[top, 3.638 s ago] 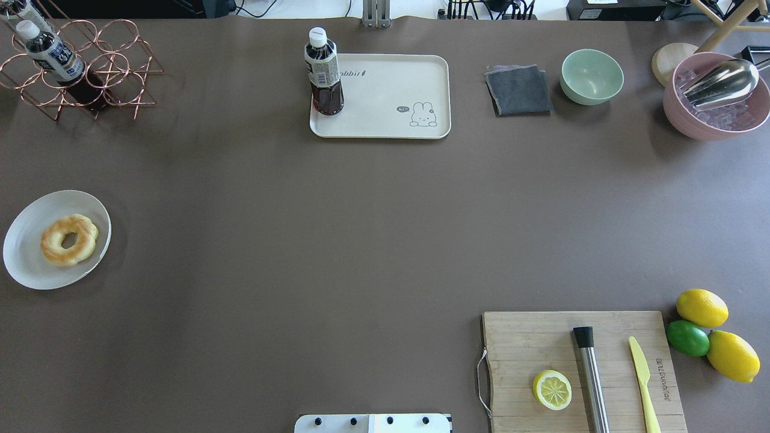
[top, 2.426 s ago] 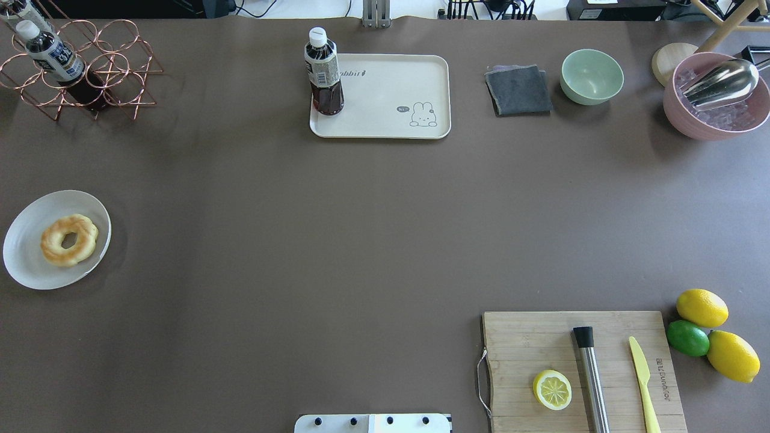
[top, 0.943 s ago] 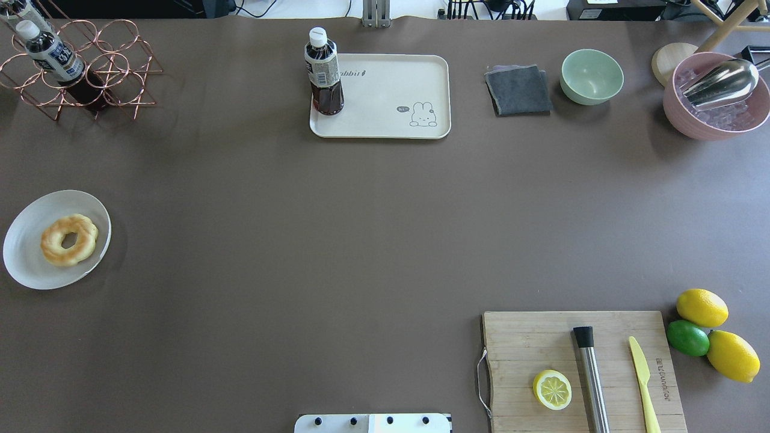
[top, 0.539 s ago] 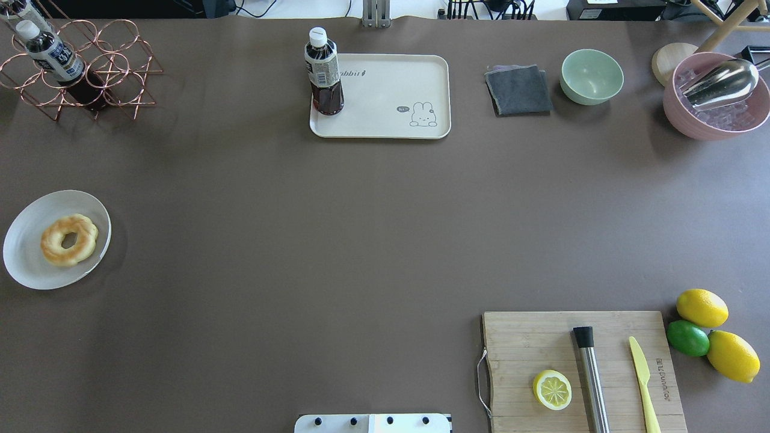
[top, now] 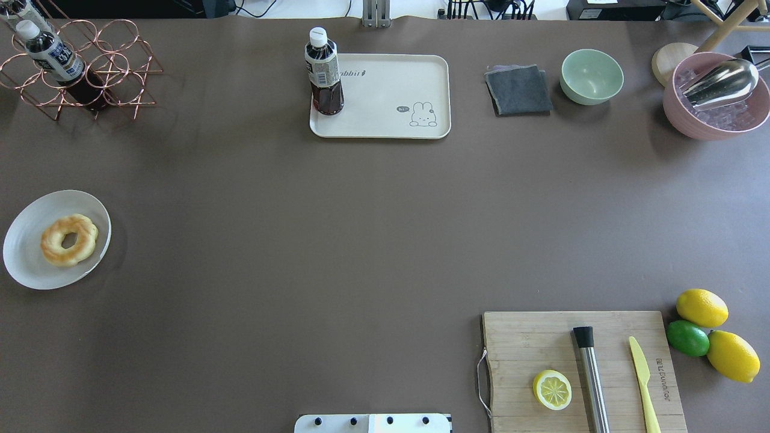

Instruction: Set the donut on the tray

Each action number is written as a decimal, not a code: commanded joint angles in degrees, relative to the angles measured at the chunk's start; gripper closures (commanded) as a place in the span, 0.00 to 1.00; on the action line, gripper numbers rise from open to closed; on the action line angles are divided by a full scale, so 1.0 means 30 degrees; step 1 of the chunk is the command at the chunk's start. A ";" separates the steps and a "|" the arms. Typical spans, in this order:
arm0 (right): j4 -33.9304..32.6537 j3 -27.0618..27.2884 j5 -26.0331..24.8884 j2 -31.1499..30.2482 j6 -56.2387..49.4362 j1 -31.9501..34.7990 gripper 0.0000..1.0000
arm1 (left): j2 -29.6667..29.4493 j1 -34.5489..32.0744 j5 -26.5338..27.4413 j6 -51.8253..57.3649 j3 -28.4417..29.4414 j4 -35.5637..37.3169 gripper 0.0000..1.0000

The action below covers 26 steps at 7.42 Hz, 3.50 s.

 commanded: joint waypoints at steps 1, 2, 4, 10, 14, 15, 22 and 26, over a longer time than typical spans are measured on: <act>0.0747 -0.0378 0.0711 0.0296 0.3007 -0.0233 0.00 | -0.0351 0.0886 -0.0139 -0.0217 0.0404 -0.0283 0.01; 0.1298 0.0582 0.0393 0.0618 0.7801 -0.1395 0.00 | -0.0496 0.1471 -0.0140 -0.0189 0.1043 -0.0283 0.02; 0.2120 0.1293 -0.1474 0.0592 1.0448 -0.3594 0.01 | -0.0440 0.3457 0.0035 -0.2717 0.1429 -0.1793 0.02; 0.4409 0.1236 -0.1984 0.0592 1.3269 -0.5303 0.01 | -0.0703 0.7219 0.0065 -0.9272 0.6936 -1.2383 0.39; 0.4409 0.1177 -0.1955 0.0563 1.3269 -0.5362 0.01 | -0.0586 0.8156 0.0066 -0.9358 0.7934 -1.4199 0.48; 0.4409 0.1177 -0.1954 0.0563 1.3269 -0.5362 0.01 | -0.0586 0.8156 0.0007 -0.9359 0.7905 -1.4199 0.59; 0.4409 0.1060 -0.1984 0.0505 1.3240 -0.5362 0.01 | -0.0586 0.8156 0.0066 -0.9213 0.7905 -1.4199 0.98; 0.4379 0.1176 -0.1954 0.0708 1.3849 -0.5391 0.05 | -0.0935 0.8156 -0.0197 -1.1830 0.6095 -1.3645 1.00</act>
